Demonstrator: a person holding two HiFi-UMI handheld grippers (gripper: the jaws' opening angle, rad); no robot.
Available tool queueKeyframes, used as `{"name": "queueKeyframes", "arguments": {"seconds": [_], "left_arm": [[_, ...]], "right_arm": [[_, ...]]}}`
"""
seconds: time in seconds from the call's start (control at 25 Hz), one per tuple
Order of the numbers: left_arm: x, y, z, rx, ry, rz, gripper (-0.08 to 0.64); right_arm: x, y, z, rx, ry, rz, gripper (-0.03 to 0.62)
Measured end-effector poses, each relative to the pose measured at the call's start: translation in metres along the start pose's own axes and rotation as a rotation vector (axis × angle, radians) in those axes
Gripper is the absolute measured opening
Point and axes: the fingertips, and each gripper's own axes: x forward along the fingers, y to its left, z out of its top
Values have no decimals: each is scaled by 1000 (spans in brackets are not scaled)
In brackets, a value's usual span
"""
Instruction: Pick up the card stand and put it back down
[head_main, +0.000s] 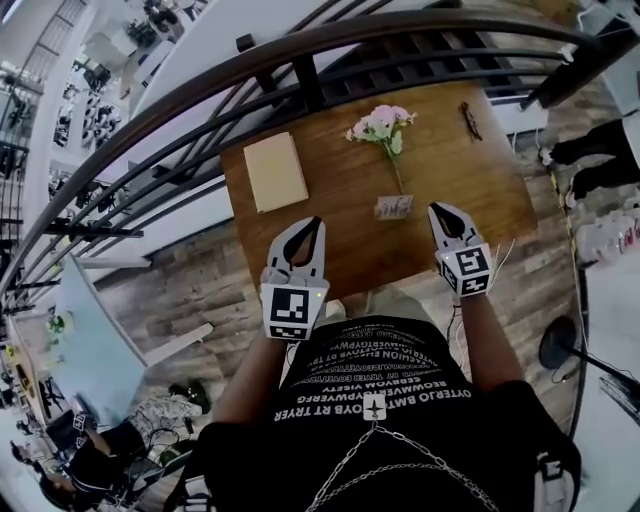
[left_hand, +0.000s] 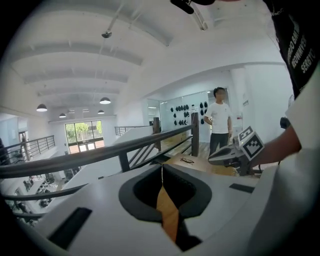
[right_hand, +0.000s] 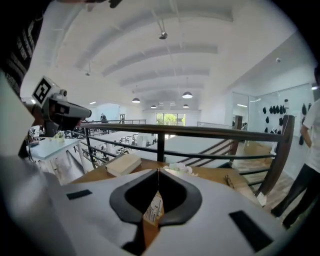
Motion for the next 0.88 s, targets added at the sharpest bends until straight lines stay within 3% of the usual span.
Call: {"name": "queueKeyframes", "arguments": {"seconds": [0.4, 0.88], "left_arm": [[-25, 9, 32, -13, -101, -36, 29], [-49, 13, 36, 6, -137, -79, 29]], "right_arm": [[-57, 29, 82, -11, -109, -48, 15], [-83, 50, 95, 37, -143, -105, 14]]}}
